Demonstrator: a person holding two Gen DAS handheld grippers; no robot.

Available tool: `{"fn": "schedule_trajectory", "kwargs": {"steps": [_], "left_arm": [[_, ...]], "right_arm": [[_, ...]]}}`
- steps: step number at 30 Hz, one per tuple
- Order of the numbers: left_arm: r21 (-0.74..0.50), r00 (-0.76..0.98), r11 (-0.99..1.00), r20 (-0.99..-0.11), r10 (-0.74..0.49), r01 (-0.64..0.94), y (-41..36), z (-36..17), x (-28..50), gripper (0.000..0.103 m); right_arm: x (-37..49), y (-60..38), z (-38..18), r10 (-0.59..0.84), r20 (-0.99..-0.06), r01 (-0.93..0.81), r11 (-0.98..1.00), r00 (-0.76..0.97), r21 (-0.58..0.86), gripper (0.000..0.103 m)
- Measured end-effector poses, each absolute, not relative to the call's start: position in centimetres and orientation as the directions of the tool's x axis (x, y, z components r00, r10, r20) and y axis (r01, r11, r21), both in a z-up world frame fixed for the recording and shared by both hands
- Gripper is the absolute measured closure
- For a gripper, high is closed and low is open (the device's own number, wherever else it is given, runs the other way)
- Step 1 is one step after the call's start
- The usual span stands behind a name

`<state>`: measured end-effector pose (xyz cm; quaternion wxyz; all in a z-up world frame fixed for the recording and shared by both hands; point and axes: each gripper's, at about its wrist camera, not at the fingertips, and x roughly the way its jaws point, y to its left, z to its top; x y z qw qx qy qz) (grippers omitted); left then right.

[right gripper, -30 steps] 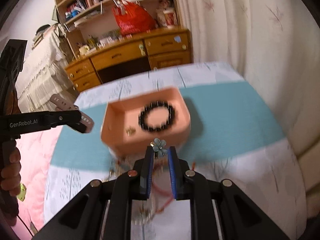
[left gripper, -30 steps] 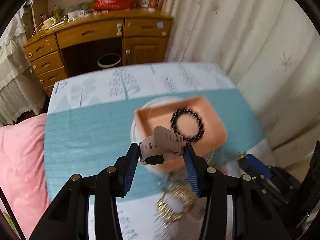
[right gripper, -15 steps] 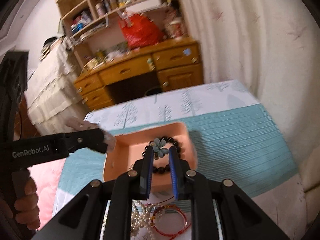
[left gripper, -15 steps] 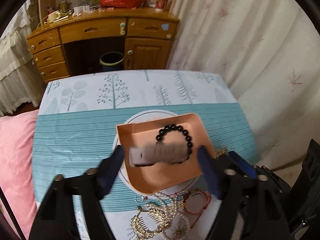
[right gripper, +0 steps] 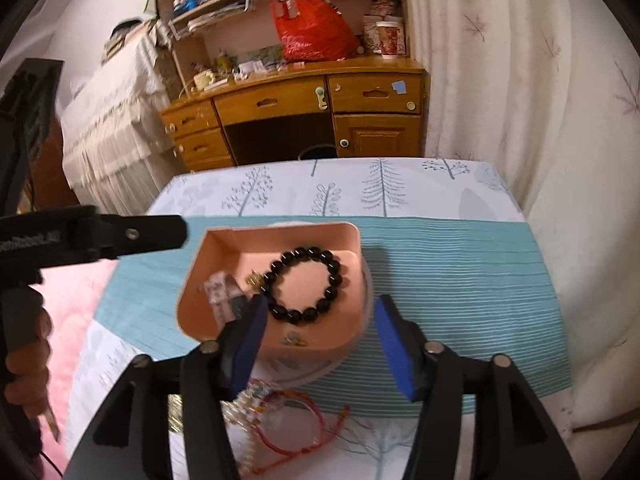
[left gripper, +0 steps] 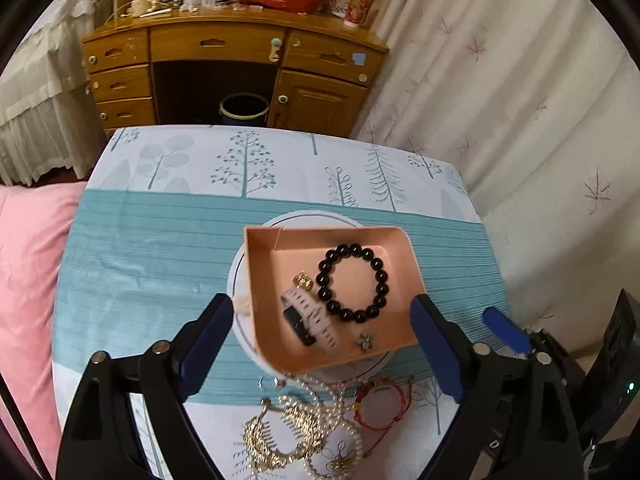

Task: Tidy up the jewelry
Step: 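Lower the smartwatch into the pink tray with the left gripper while the right gripper drops the brooch in, then grasp the red string bracelet with the right gripper while the left gripper grasps a blue flower pendant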

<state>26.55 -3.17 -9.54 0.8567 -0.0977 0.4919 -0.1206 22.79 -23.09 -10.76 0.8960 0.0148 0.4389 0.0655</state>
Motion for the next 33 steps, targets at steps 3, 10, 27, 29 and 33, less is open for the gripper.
{"fn": "schedule_trajectory", "kwargs": {"steps": [3,10,27,29,33], "left_arm": [[-0.298,0.487,0.951,-0.821,-0.298,0.081,-2.4,-10.2,24.5,0.013],[-0.316,0.409,0.948,-0.87,-0.274,-0.036,-0.4,-12.4,18.6,0.013],[-0.192,0.402,0.981,-0.9,-0.172,-0.011,-5.7,-16.3,13.0,0.013],[-0.182,0.412,0.983,-0.896,-0.167,0.002,-6.4,-16.6,13.1,0.017],[-0.152,0.404,0.988,-0.902,-0.153,0.034,-7.9,-17.8,13.5,0.042]], "right_arm": [[21.7,-22.6,-10.7,0.132,-0.786,-0.202,0.979,0.604,0.009,0.038],[18.7,-21.8,-11.2,0.164,-0.81,-0.405,0.909,0.563,-0.098,0.024],[13.2,-18.9,-16.7,0.119,-0.875,-0.753,0.571,0.469,-0.326,0.024],[13.0,-18.7,-17.0,0.137,-0.87,-0.766,0.551,0.475,-0.331,0.024],[12.9,-19.0,-17.5,0.194,-0.847,-0.769,0.552,0.496,-0.323,0.024]]}}
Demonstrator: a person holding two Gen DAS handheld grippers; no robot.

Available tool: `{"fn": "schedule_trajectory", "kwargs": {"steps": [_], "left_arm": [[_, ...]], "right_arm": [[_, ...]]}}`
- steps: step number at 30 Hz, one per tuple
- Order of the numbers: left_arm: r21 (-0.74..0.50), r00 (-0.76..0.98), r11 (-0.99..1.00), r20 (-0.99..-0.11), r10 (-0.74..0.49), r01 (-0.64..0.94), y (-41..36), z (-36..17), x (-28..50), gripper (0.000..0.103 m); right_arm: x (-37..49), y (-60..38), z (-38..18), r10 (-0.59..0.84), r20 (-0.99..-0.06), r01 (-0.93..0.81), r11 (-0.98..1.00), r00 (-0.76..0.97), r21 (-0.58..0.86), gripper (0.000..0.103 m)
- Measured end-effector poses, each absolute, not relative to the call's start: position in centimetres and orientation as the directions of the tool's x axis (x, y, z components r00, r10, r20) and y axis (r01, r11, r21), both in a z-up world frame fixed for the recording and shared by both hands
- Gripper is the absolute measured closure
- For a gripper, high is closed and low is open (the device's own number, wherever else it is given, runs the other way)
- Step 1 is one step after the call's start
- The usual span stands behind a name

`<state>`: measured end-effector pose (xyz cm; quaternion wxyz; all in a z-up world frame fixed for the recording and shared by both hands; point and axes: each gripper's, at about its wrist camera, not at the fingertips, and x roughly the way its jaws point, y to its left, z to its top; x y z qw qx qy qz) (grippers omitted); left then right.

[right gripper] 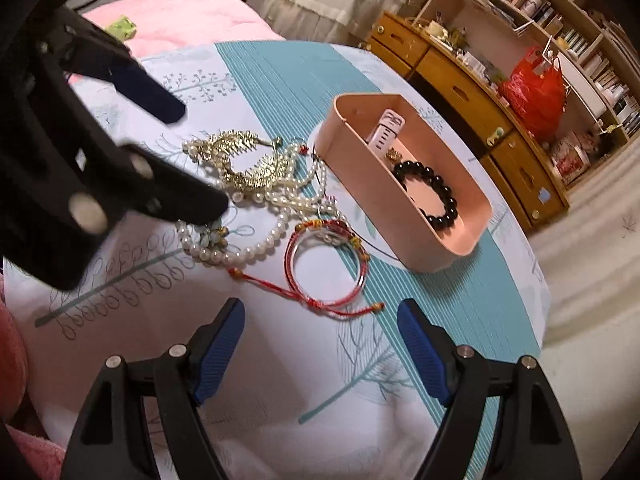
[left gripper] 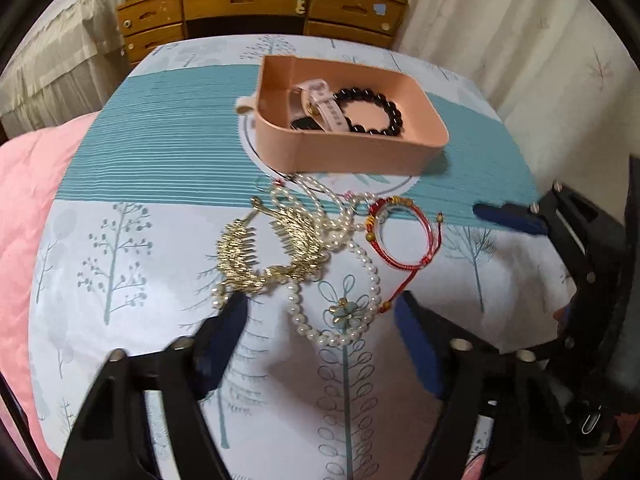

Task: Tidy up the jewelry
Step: 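Grasp the red string bracelet with the right gripper while the left gripper grasps a blue flower pendant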

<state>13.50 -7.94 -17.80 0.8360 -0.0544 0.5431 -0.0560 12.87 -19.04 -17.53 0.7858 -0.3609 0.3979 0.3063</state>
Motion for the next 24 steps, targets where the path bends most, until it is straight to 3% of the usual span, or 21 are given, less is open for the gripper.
{"fn": "schedule_trajectory", "kwargs": {"steps": [1,3,10,13,24], "left_arm": [[-0.142,0.397,0.989,-0.906,-0.147,0.041,-8.3,-18.1,13.6,0.053],[-0.131,0.381,0.99,-0.914,-0.141,0.051,-9.0,-18.8,13.9,0.058],[-0.127,0.333,0.99,-0.933,-0.14,0.06,-10.7,-20.2,14.6,0.059],[-0.106,0.301,0.993,-0.946,-0.118,0.056,-11.3,-21.0,15.0,0.07],[-0.12,0.316,0.992,-0.941,-0.125,0.034,-11.8,-21.6,15.6,0.077]], "right_arm": [[12.8,-19.4,-17.8,0.218,-0.829,-0.762,0.56,0.515,-0.326,0.024],[13.1,-19.8,-18.3,0.248,-0.813,-0.753,0.579,0.527,-0.311,0.024],[14.5,-20.8,-19.1,0.353,-0.807,-0.758,0.63,0.474,-0.17,0.024],[15.1,-20.8,-19.3,0.389,-0.801,-0.766,0.63,0.455,-0.129,0.024],[16.9,-21.0,-20.3,0.451,-0.814,-0.77,0.638,0.366,0.007,0.028]]}}
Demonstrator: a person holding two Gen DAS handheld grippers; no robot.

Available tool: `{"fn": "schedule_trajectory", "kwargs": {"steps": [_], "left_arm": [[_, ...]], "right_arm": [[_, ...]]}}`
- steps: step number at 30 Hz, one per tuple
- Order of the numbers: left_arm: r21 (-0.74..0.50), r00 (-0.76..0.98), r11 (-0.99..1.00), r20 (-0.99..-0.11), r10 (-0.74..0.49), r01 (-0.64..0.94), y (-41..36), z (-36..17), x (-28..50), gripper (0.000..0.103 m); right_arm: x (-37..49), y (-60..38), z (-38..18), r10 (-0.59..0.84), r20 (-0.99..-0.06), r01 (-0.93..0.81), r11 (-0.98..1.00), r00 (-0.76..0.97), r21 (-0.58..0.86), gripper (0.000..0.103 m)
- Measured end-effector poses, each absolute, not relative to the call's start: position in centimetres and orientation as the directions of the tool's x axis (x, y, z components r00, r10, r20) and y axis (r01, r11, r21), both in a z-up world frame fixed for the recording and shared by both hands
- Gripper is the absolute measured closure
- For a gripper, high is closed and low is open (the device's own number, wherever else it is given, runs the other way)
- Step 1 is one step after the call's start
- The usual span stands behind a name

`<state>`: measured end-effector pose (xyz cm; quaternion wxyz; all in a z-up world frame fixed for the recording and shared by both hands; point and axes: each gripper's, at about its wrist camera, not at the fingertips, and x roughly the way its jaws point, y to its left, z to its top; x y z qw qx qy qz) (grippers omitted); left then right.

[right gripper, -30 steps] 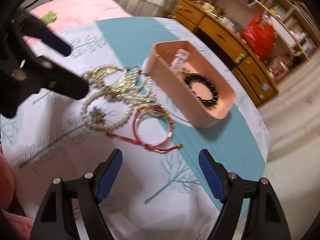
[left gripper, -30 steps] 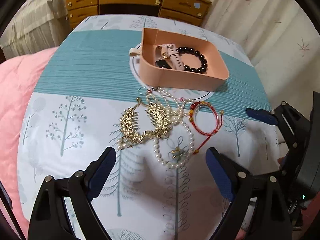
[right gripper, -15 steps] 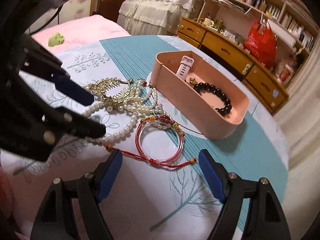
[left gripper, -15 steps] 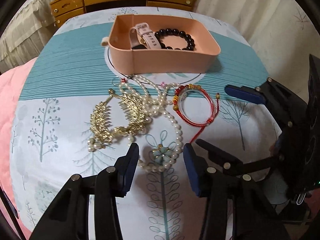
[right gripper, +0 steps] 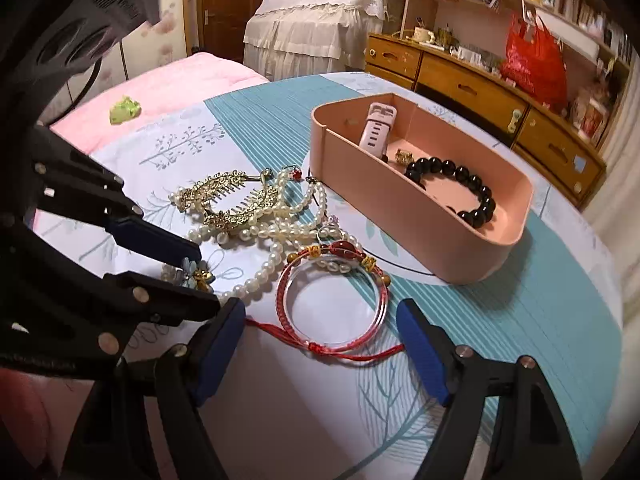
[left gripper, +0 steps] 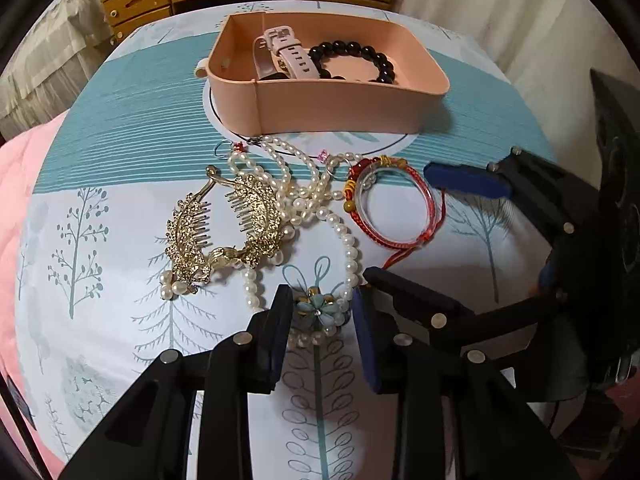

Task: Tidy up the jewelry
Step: 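Grasp the red string bracelet with the right gripper while the left gripper grasps a blue flower pendant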

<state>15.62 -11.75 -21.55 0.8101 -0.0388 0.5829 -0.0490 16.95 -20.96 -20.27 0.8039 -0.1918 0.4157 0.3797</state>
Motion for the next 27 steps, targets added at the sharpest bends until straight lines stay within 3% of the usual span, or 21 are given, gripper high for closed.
{"fn": "schedule_trajectory", "kwargs": {"steps": [1,3,27], "left_arm": [[-0.126,0.317,0.992,-0.94,-0.127,0.025,-11.5,-21.5,15.6,0.079],[-0.147,0.315,0.989,-0.938,-0.142,0.007,-11.0,-21.5,15.5,0.081],[-0.256,0.362,0.966,-0.904,-0.225,-0.037,-7.7,-19.3,12.8,0.085]], "right_arm": [[17.2,-21.1,-20.3,0.468,-0.811,-0.769,0.638,0.35,0.036,0.03],[17.4,-21.4,-20.2,0.47,-0.805,-0.759,0.649,0.361,0.039,0.045],[17.0,-21.6,-19.3,0.419,-0.82,-0.708,0.705,0.389,0.025,0.046]]}}
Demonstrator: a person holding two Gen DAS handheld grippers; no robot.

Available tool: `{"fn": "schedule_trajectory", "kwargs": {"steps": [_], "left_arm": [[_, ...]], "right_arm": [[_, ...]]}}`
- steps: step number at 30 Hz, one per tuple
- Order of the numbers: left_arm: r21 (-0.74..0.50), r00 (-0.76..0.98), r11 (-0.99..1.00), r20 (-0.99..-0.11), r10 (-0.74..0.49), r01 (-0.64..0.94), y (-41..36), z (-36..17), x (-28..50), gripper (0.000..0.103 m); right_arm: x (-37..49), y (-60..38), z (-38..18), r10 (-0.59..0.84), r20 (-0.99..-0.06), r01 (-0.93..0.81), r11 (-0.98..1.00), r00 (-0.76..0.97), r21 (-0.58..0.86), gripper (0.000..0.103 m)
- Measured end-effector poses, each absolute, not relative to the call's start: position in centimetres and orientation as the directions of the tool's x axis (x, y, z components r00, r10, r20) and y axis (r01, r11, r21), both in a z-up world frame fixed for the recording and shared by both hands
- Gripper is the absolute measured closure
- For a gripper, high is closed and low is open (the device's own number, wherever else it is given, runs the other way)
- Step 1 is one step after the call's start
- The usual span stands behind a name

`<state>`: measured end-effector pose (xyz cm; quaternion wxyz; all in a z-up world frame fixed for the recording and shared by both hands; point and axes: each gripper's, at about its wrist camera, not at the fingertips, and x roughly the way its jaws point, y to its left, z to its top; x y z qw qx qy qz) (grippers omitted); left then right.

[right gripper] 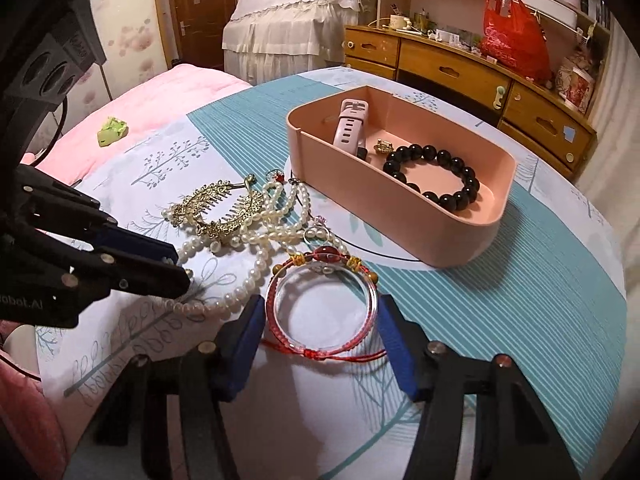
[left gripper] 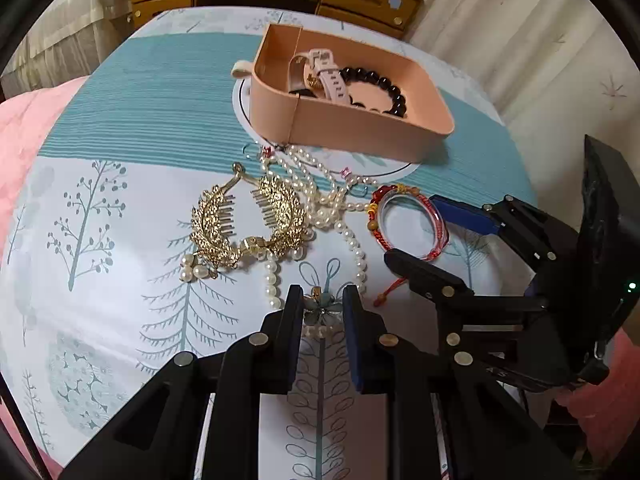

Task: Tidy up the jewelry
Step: 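Grasp the red string bracelet with the right gripper while the left gripper grasps a blue flower pendant, then carry the red bracelet into the pink tray with the right gripper while the left gripper drops the pendant in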

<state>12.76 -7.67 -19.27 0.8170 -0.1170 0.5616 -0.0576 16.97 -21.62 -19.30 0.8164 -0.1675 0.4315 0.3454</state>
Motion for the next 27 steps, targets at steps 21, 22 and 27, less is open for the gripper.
{"fn": "schedule_trajectory", "kwargs": {"steps": [21,22,27], "left_arm": [[-0.18,0.476,0.984,-0.863,-0.167,0.02,-4.6,-10.9,18.0,0.085],[-0.175,0.483,0.984,-0.86,-0.163,0.021,-4.5,-10.5,18.4,0.085],[-0.135,0.54,0.99,-0.831,-0.132,0.035,-4.8,-9.2,21.0,0.085]], "right_arm": [[20.5,-21.8,-10.8,0.48,-0.703,-0.565,0.814,0.525,0.135,0.045],[20.8,-21.8,-10.6,0.476,-0.698,-0.556,0.82,0.535,0.134,0.045],[22.3,-21.9,-10.2,0.457,-0.683,-0.517,0.846,0.57,0.134,0.045]]}}
